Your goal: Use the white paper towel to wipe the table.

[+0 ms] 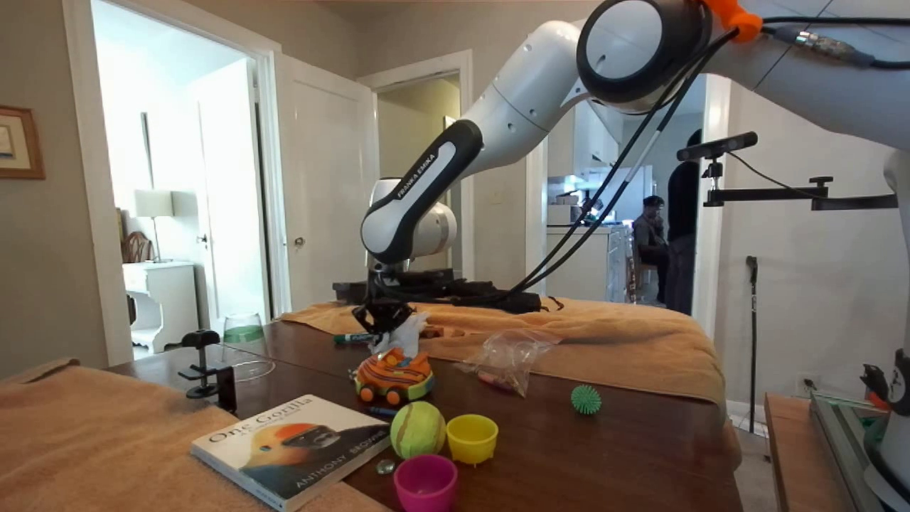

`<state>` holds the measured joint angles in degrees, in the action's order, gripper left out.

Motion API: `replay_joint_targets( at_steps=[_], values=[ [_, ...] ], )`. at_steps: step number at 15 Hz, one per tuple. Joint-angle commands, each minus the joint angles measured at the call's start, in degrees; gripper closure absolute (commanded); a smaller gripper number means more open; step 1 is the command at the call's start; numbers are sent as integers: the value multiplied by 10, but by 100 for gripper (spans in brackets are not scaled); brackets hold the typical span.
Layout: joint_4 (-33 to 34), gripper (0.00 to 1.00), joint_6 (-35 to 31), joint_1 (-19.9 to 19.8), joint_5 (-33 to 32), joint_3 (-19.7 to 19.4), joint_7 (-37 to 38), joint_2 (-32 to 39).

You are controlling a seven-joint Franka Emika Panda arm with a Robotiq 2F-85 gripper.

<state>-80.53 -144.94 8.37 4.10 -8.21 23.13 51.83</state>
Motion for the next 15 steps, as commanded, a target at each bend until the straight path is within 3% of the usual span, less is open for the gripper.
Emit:
replay_joint_targets(
  at_steps=[1, 9, 15],
  values=[
    [23, 100, 46, -3, 5, 26, 6, 23],
    [49, 100, 38, 11, 6, 67, -4, 40],
    [-73, 100, 22, 40, -18, 22, 31, -46]
  ],
)
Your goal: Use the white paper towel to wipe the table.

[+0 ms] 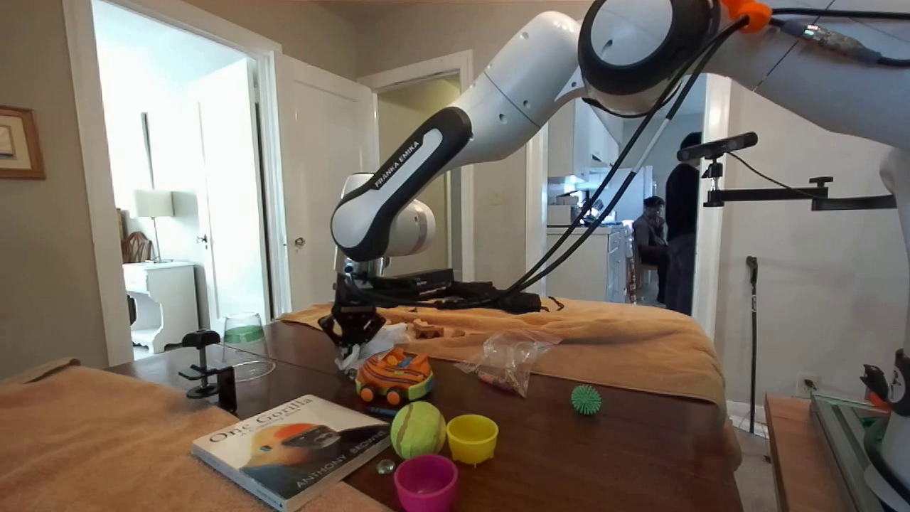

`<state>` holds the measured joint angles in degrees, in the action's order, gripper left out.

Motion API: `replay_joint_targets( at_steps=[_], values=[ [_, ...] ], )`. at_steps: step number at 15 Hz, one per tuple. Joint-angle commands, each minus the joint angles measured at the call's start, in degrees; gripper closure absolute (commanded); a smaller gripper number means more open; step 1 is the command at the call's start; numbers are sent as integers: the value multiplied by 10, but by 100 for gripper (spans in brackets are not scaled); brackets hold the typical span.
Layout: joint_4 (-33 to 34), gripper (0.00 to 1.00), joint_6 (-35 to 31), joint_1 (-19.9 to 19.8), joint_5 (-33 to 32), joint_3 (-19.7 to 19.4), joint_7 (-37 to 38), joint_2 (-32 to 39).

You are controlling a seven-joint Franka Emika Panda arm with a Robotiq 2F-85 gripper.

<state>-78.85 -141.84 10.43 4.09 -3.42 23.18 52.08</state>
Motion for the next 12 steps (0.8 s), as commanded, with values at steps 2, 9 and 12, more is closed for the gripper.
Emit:
replay_joint_targets(
  at_steps=[2, 9, 12],
  values=[
    [-145, 100, -22, 25, -19, -33, 29, -84],
    [-327, 100, -111, 28, -18, -31, 10, -206],
    [-381, 100, -149, 27, -16, -32, 8, -250]
  ],
)
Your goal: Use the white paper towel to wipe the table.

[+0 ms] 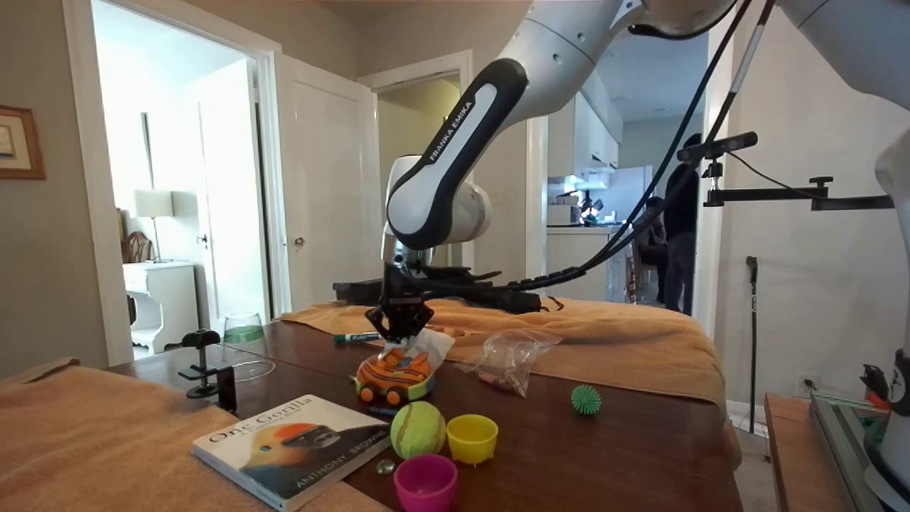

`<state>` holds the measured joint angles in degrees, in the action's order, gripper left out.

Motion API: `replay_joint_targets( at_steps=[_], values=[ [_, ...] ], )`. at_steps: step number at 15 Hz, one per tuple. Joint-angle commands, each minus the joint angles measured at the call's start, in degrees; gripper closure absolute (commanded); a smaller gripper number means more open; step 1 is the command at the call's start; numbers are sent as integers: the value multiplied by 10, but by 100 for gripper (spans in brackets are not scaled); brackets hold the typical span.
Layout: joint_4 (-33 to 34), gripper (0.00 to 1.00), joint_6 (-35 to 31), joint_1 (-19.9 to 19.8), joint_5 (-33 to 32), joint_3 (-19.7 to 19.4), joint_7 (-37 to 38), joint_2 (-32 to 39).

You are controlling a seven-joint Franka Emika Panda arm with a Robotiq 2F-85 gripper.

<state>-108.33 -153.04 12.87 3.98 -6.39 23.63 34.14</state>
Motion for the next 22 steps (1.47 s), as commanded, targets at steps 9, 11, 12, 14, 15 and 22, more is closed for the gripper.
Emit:
replay_joint_targets(
  at_steps=[9, 11, 12, 14, 15, 22],
  values=[
    [-233, 100, -34, 2, -34, 26, -9, -230],
    [-256, 100, 8, -2, -37, 43, -13, -264],
    [-266, 100, 32, -3, -38, 53, -15, -278],
    [-279, 100, 88, -5, -43, 72, -16, -302],
    [-286, 100, 106, -7, -39, 82, -19, -312],
    [-309, 100, 148, -14, -11, 126, -48, -314]
  ],
)
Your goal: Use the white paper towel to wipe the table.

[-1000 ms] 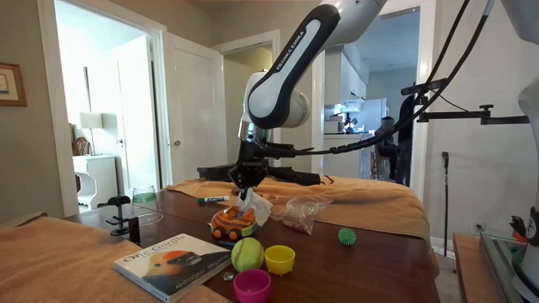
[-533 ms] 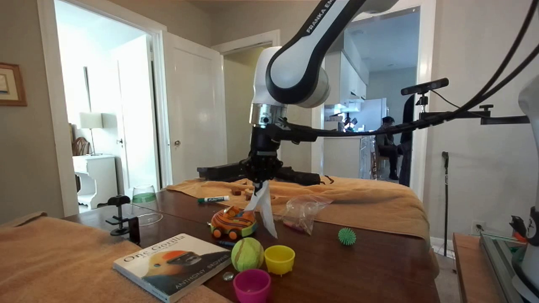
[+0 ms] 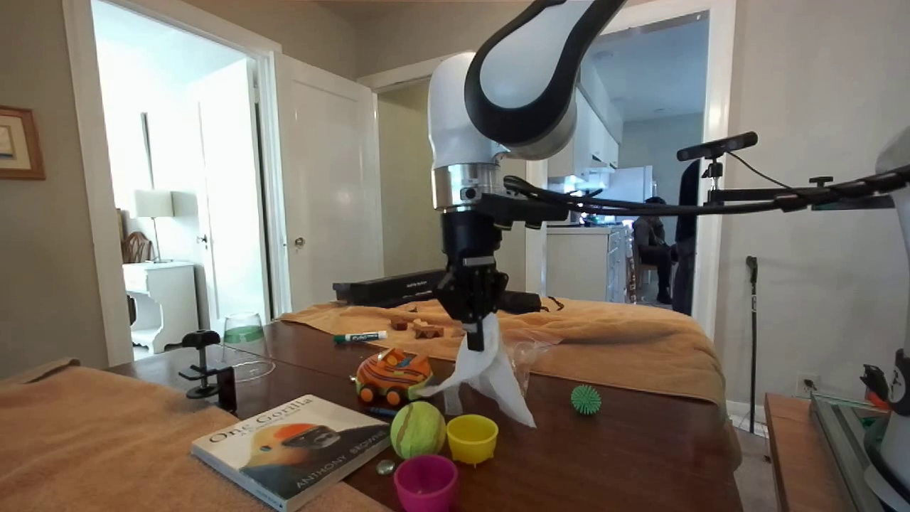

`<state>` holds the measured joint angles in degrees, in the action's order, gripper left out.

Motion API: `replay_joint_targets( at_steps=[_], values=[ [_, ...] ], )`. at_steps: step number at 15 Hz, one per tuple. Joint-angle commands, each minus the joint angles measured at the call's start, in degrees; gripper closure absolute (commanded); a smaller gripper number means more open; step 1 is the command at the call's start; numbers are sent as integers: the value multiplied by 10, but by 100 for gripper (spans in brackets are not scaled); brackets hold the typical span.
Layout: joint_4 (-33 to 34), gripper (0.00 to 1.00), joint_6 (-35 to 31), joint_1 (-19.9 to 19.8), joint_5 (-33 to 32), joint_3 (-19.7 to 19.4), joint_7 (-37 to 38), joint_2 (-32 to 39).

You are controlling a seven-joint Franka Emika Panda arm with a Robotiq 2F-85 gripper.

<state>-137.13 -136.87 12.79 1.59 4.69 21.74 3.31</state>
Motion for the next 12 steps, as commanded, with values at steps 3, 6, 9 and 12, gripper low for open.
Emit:
replay_joint_targets(
  at_steps=[3, 6, 9, 12],
  values=[
    [-33, 100, -68, -22, 41, 17, -60, 13],
    [-35, 100, -138, -37, 85, 15, -103, 54],
    [-29, 100, -182, -54, 107, 17, -132, 96],
    [-28, 100, -203, -68, 98, 18, -153, 127]
  ],
)
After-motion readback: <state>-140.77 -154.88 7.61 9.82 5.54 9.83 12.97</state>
